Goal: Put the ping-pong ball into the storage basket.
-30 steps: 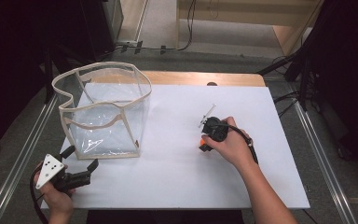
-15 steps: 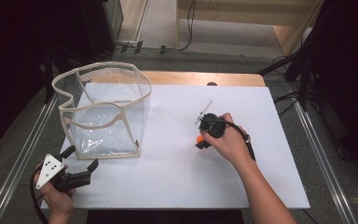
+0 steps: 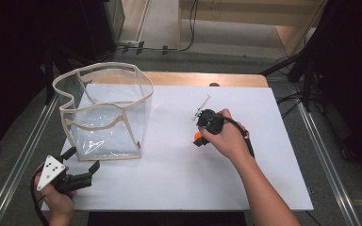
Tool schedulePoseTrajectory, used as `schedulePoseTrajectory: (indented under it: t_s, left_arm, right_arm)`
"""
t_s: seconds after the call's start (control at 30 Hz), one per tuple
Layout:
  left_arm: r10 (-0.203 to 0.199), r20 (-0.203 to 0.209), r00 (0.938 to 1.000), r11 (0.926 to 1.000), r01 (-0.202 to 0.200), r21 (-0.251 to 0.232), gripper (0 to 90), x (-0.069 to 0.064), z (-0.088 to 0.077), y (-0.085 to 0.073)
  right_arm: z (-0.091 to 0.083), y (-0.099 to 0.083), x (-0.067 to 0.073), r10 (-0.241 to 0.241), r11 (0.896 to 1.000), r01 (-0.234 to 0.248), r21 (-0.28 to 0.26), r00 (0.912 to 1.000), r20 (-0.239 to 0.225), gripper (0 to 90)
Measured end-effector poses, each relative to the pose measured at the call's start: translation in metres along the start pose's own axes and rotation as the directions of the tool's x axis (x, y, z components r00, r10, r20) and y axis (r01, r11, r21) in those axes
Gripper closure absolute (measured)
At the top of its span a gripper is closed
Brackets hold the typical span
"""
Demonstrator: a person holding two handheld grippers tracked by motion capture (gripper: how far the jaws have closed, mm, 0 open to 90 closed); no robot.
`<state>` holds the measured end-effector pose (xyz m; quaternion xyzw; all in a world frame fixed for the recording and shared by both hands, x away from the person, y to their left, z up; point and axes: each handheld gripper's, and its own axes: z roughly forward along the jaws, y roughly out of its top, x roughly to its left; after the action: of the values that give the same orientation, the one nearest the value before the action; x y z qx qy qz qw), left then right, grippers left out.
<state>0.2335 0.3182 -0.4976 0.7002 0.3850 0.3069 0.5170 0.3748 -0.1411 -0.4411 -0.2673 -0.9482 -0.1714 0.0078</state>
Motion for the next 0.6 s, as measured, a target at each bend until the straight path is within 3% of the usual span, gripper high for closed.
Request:
schedulePoseTrajectory:
  t_s: [0.6]
  left_arm:
    - [-0.001,0.001,1.0000,1.0000,0.001,-0.002,3.6,0.000,0.000,0.000]
  right_arm:
    - [-0.006,0.020,0.004,-0.035,0.999,0.035,-0.003,0.9990,-0.027,48.6]
